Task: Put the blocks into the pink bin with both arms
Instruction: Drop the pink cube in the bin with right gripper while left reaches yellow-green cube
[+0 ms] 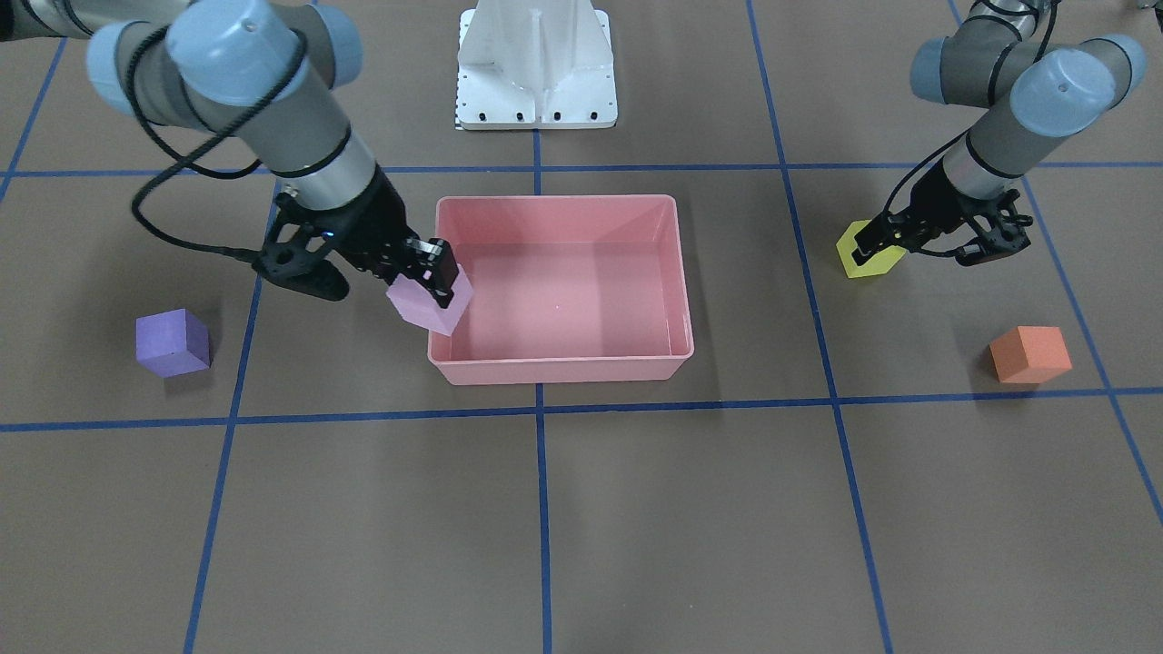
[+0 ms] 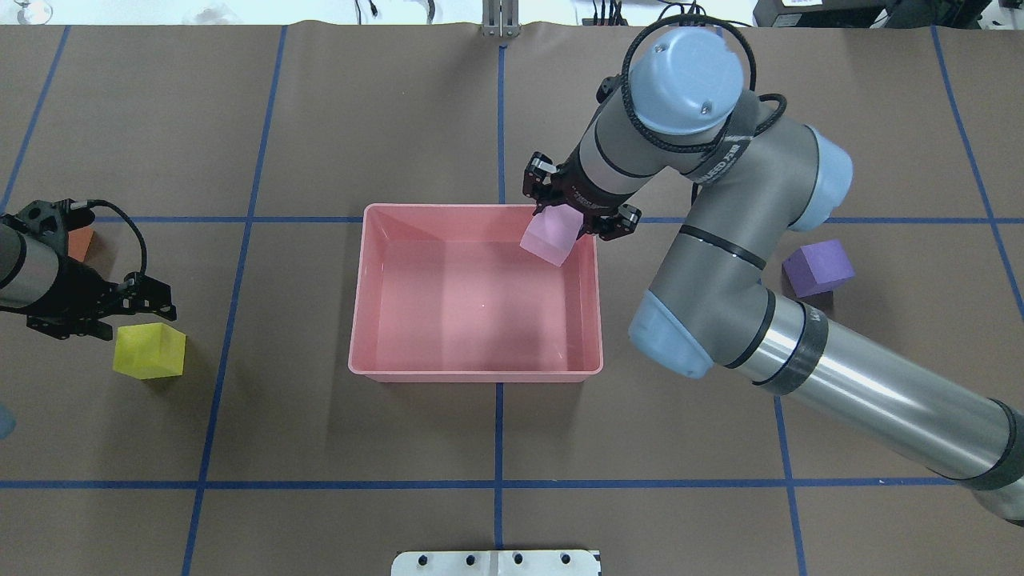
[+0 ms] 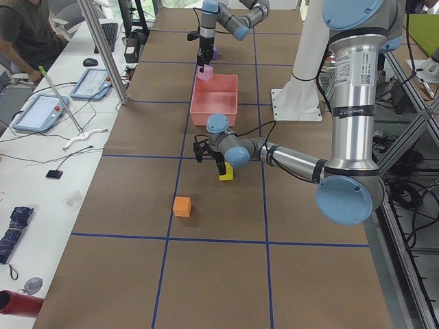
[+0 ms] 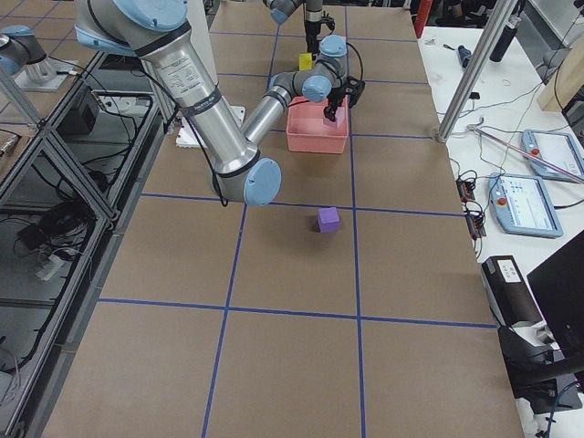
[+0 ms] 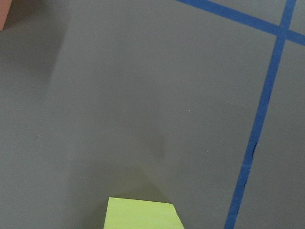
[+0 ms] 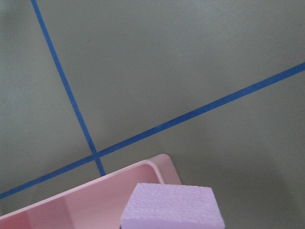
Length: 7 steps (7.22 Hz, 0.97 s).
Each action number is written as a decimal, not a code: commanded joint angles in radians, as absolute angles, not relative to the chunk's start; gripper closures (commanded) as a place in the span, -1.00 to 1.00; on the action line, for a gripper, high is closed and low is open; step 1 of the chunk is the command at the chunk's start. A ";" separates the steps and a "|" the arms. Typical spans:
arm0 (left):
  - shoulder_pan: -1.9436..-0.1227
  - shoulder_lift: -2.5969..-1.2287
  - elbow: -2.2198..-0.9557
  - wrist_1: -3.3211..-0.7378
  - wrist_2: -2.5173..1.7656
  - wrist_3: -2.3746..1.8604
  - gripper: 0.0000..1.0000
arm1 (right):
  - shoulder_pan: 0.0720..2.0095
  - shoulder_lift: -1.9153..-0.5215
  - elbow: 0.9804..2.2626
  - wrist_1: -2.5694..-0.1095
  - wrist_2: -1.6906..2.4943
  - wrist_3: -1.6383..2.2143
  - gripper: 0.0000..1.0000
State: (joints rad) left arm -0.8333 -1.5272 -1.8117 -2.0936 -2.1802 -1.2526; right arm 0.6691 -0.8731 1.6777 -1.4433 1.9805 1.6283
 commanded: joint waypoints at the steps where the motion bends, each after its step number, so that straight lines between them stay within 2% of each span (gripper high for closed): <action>1: -0.822 -1.519 -1.807 -2.092 -2.177 -1.253 -0.99 | 0.612 -0.861 1.641 -1.439 1.933 1.643 1.00; 2: -0.812 -1.519 -1.804 -2.092 -2.178 -1.255 -0.99 | 0.583 -0.859 1.625 -1.437 1.899 1.640 0.70; 3: -0.799 -1.522 -1.796 -2.092 -2.178 -1.264 -0.98 | 0.572 -0.859 1.620 -1.436 1.898 1.644 -0.15; 4: -0.786 -1.523 -1.789 -2.092 -2.178 -1.264 -0.82 | 0.568 -0.861 1.621 -1.434 1.898 1.646 -0.98; 5: -0.782 -1.523 -1.792 -2.094 -2.178 -1.264 0.25 | 0.569 -0.859 1.641 -1.418 1.905 1.651 -1.00; 6: -0.782 -1.525 -1.796 -2.094 -2.178 -1.264 0.99 | 0.590 -0.868 1.673 -1.419 1.911 1.649 -1.00; 7: -0.785 -1.528 -1.813 -2.094 -2.183 -1.264 1.00 | 0.660 -0.896 1.728 -1.425 1.992 1.648 -1.00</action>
